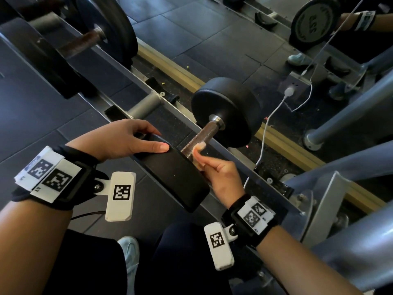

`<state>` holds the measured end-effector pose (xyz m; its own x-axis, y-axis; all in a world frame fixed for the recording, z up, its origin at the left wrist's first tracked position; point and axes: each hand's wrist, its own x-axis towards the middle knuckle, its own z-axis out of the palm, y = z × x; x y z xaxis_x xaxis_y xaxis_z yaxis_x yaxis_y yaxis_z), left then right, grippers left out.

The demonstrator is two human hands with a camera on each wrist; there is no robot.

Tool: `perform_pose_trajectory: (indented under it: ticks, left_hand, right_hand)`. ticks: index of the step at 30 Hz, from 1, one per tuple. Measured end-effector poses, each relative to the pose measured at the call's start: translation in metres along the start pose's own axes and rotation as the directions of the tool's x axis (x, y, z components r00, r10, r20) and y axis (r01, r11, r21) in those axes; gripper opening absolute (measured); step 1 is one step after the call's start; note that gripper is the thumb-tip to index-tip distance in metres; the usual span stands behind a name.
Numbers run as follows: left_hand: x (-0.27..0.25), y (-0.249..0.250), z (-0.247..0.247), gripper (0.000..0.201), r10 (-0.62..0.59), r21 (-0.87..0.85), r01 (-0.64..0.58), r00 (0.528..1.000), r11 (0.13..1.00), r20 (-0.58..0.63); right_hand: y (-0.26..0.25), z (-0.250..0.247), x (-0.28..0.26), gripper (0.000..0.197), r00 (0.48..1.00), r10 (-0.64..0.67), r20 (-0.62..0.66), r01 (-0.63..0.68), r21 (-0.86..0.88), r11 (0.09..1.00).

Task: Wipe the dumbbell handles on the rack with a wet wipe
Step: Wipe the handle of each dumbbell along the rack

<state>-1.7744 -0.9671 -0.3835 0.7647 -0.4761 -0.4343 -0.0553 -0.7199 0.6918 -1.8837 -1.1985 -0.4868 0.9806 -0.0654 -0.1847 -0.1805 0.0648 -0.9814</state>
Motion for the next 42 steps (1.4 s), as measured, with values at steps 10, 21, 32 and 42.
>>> perform_pose_trajectory:
  ticks: [10,21,32,42]
  left_hand:
    - [0.000,0.000,0.001,0.066,0.004,0.012,-0.003,0.999,1.000,-0.034]
    - [0.000,-0.003,0.000,0.078,0.004,0.028,-0.003,1.000,1.000,-0.018]
    - [0.000,-0.003,0.000,0.088,-0.012,0.083,0.014,1.000,0.996,-0.021]
    - [0.000,-0.001,0.000,0.089,-0.023,0.089,0.025,1.000,0.996,-0.015]
  right_hand:
    - [-0.013,-0.012,0.022,0.032,0.957,0.005,-0.290,0.032,0.124,0.992]
    - [-0.057,-0.016,0.008,0.034,0.975,-0.219,-0.042,0.203,-0.243,0.949]
    - [-0.074,-0.043,0.055,0.031,0.824,-0.200,0.530,0.562,-0.810,0.169]
    - [-0.086,-0.014,0.061,0.027,0.778,-0.085,0.622,0.624,-0.750,0.219]
